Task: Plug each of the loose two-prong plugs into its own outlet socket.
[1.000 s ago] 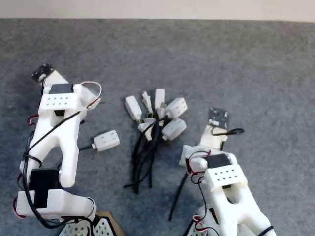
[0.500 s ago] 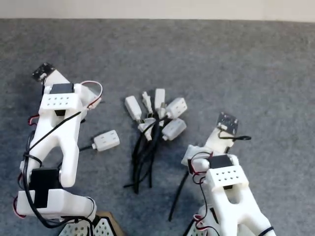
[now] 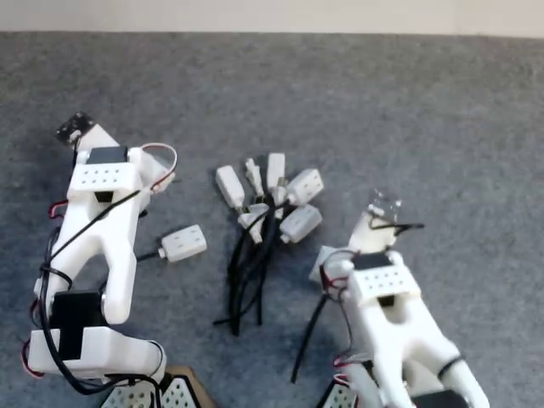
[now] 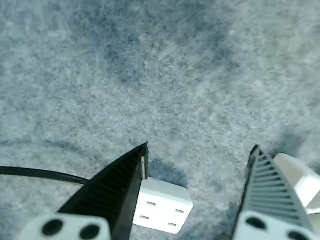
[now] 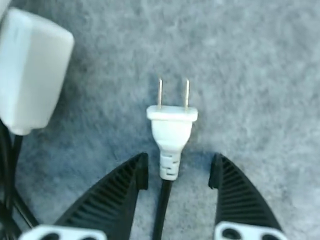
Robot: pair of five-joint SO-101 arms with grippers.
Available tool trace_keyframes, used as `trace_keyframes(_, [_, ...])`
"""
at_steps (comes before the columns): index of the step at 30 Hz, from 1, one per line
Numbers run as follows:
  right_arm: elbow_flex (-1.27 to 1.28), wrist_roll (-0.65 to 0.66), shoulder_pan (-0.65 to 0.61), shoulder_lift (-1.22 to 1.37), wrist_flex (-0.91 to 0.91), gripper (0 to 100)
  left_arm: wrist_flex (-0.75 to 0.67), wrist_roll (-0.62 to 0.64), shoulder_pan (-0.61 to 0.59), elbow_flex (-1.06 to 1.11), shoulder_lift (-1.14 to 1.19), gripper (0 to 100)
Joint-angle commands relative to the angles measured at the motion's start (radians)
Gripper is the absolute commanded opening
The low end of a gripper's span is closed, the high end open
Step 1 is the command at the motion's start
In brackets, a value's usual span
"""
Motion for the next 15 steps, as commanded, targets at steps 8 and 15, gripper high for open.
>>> trace_keyframes(8, [-0.183, 0.057, 0.013, 0.289, 0.051, 0.9, -0.012, 0.009, -0.004, -0.004, -0.047, 32])
trace_keyframes(15, [-0.209, 0.354, 0.056, 0.285, 0.105, 0.5, -0.012, 0.009, -0.004, -0.004, -0.045, 32])
